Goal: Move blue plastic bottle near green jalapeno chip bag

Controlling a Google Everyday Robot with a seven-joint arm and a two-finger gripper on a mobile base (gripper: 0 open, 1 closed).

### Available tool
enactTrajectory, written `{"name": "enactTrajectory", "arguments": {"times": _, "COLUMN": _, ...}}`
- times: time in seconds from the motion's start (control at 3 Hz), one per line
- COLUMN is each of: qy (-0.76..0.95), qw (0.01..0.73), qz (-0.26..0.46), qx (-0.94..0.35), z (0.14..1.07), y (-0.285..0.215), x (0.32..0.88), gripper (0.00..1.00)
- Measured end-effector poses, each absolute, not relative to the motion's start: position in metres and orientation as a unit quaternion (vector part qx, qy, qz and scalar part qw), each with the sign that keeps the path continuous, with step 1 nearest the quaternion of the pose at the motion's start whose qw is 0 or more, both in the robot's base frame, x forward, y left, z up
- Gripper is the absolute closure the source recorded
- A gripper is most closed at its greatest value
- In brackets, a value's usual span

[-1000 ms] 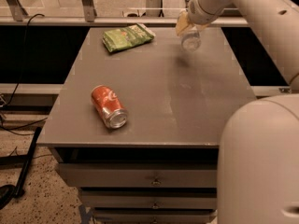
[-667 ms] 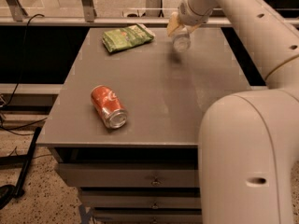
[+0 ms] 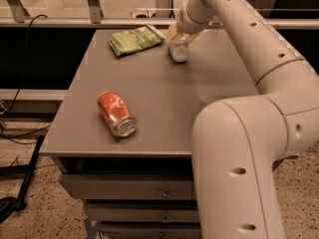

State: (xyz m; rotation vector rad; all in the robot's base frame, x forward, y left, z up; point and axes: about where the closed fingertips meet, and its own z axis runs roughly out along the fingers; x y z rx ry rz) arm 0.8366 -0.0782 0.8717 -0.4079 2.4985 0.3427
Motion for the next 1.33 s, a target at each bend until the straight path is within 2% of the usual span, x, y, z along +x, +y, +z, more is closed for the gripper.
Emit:
{"name": "enactTrajectory", "arguments": {"times": 0.33, "qy": 0.939, "qw": 0.272, "qz": 0.142, "qx": -0.156, "z": 0.857, "y": -0.065, "x": 0.841, "gripper": 0.82}}
{"name": "enactTrajectory", "arguments": {"times": 0.67, "qy": 0.938, "qw": 0.268, "qz": 0.151, "qx": -0.159, "z": 0.856, "y": -0.059, "x": 0.841, "gripper": 0.51}}
{"name": "enactTrajectory", "arguments": {"times": 1.33, "qy": 0.934, "qw": 0.264, "qz": 0.174, "qx": -0.168, "z": 0.86, "y": -0.048, "x": 0.837, "gripper": 0.04}}
